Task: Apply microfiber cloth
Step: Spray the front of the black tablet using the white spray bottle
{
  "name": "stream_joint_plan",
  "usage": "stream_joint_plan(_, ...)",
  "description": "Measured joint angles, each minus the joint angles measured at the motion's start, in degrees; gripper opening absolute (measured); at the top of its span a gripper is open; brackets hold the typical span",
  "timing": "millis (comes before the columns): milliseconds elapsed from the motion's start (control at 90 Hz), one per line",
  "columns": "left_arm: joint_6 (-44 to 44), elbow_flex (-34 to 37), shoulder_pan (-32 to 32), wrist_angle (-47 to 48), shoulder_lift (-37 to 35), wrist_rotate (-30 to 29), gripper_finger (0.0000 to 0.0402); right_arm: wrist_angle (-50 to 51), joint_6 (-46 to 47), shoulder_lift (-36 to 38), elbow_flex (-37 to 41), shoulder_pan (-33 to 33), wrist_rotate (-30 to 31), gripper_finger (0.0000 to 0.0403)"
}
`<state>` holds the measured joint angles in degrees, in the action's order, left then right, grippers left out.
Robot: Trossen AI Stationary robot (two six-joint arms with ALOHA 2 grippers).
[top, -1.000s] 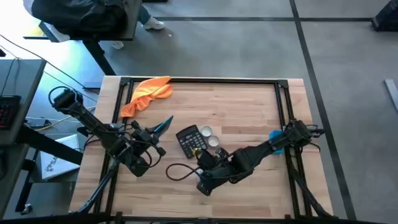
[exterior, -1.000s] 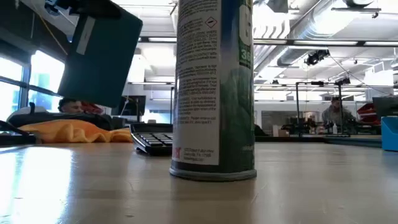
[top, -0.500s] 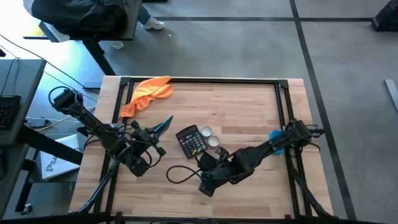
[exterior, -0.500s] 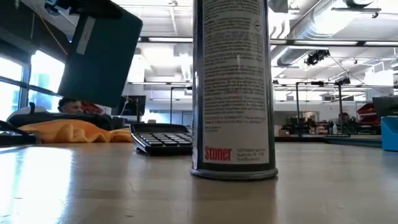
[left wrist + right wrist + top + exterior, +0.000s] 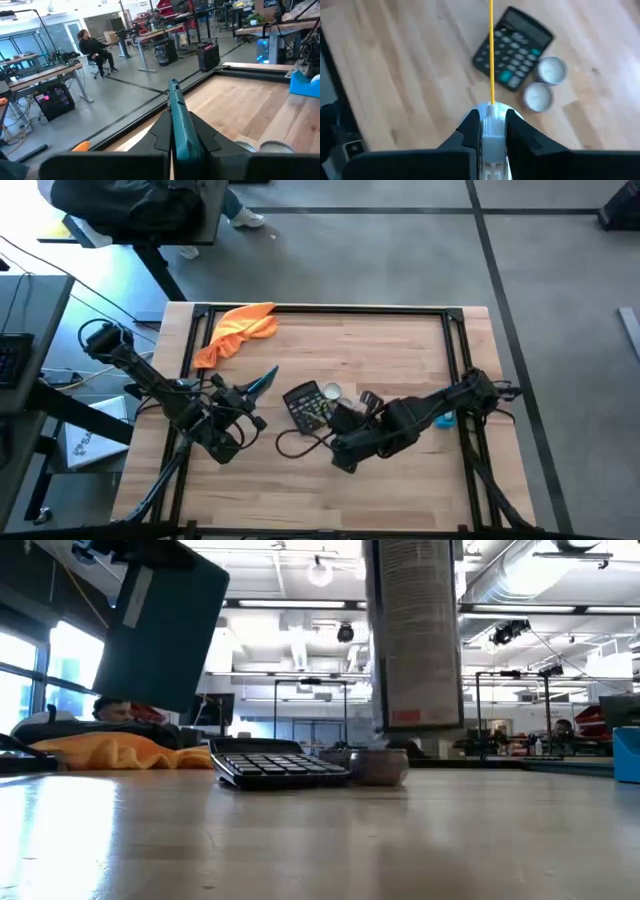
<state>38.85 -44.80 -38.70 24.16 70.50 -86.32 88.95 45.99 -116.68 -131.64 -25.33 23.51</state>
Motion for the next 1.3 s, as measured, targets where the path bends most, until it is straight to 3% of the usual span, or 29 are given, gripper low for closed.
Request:
stream_joint_plan(189,-0.09,0.0,-0.02,0.01,0.0,0.1,0.0008,0.78,-4.93,2.61,-1.62,2.7,1.64,0.0027)
stream_joint_plan(422,-0.55,0.0,-1.0,0.01,0.0,0.27,0.0008,1.0,-8.71,10.45,5.25,8.97,3.79,0.0027)
stream_joint_plan(644,-0.77,0.0,-1.88,-0.02,0.0,-0.83,0.0008,0.19,-10.04,24.16,23.68,19.82,3.6,0.0027)
stream_joint_plan(767,-0.98,0.0,-1.88,-0.02,0.0,-0.83,0.0008,-5.92,-10.48,34.53,36.4,26.94,1.81,0.0027)
stream_joint_plan(967,-0.98,0.0,-1.86,-0.02,0.0,-0.85,0.0008,-13.49,-11.79,48.53,53.48,40.6,-5.49,0.0026)
stream_joint_plan(1100,-0.98,0.0,-1.71,-0.02,0.0,-1.39,0.0008,-16.02,-13.3,52.94,61.11,48.16,-9.19,0.0026)
stream_joint_plan(1300,-0.69,0.0,-0.65,-0.02,0.0,-1.21,0.0008,-22.53,-18.33,53.55,65.67,53.22,-12.38,0.0045)
